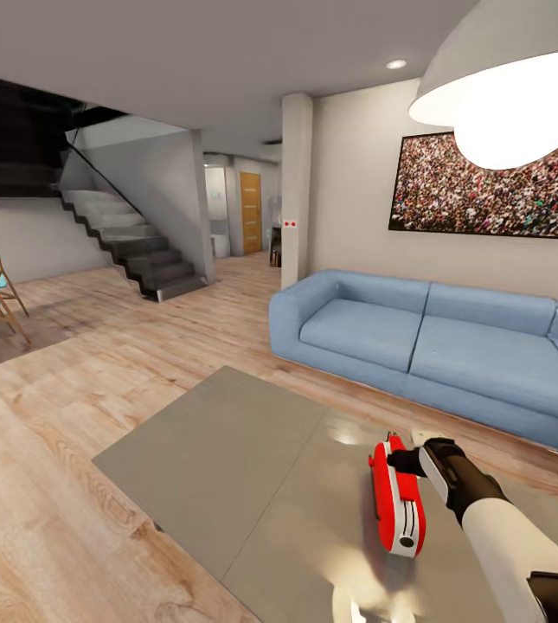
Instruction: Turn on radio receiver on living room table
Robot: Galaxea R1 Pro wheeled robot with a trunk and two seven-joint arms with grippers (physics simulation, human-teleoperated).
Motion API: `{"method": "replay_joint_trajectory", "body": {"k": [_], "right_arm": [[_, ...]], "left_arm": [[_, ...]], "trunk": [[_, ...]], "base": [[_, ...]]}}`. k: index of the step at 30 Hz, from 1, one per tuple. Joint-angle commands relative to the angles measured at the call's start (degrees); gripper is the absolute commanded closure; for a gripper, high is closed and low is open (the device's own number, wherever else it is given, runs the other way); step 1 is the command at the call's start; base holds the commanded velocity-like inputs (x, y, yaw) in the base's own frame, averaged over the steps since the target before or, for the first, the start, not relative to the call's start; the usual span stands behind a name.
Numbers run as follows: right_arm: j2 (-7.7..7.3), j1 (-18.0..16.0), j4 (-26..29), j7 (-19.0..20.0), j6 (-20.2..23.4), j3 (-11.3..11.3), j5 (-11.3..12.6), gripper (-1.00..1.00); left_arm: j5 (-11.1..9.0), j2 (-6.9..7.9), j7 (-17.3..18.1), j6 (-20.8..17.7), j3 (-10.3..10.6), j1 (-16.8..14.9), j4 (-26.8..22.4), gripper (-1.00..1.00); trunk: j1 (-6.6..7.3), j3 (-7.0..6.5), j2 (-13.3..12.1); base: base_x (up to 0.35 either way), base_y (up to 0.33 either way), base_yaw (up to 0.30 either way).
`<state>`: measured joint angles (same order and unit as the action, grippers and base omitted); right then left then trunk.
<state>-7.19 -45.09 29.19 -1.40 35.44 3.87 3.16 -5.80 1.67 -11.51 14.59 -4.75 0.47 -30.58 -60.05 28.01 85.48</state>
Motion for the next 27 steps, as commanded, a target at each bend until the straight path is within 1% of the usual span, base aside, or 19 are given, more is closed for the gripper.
{"method": "replay_joint_trajectory", "body": {"k": [1,7,14,27], "right_arm": [[0.0,0.0,-0.13,0.0,0.0,0.0,0.0,-1.0],[-0.01,0.0,-0.54,-0.32,-0.01,0.0,-0.01,-1.0],[-0.02,0.0,-0.6,-1.88,-0.04,0.0,0.0,-1.0],[0.05,0.0,-0.75,-2.12,-0.27,-0.05,0.02,-1.0]], "left_arm": [[0.0,0.0,0.0,0.0,0.0,-0.01,0.0,-1.0],[0.0,0.01,0.0,0.0,0.0,0.0,0.0,-1.0],[0.0,0.01,0.0,0.06,0.0,0.03,0.0,-1.0],[0.0,0.0,-0.04,0.09,0.0,0.0,0.0,-1.0]], "trunk": [[0.0,0.0,0.0],[0.0,0.0,0.0],[0.0,0.0,0.0],[0.0,0.0,0.0]], "base": [[0.0,0.0,0.0],[0.0,0.0,0.0],[0.0,0.0,0.0],[0.0,0.0,0.0]]}}
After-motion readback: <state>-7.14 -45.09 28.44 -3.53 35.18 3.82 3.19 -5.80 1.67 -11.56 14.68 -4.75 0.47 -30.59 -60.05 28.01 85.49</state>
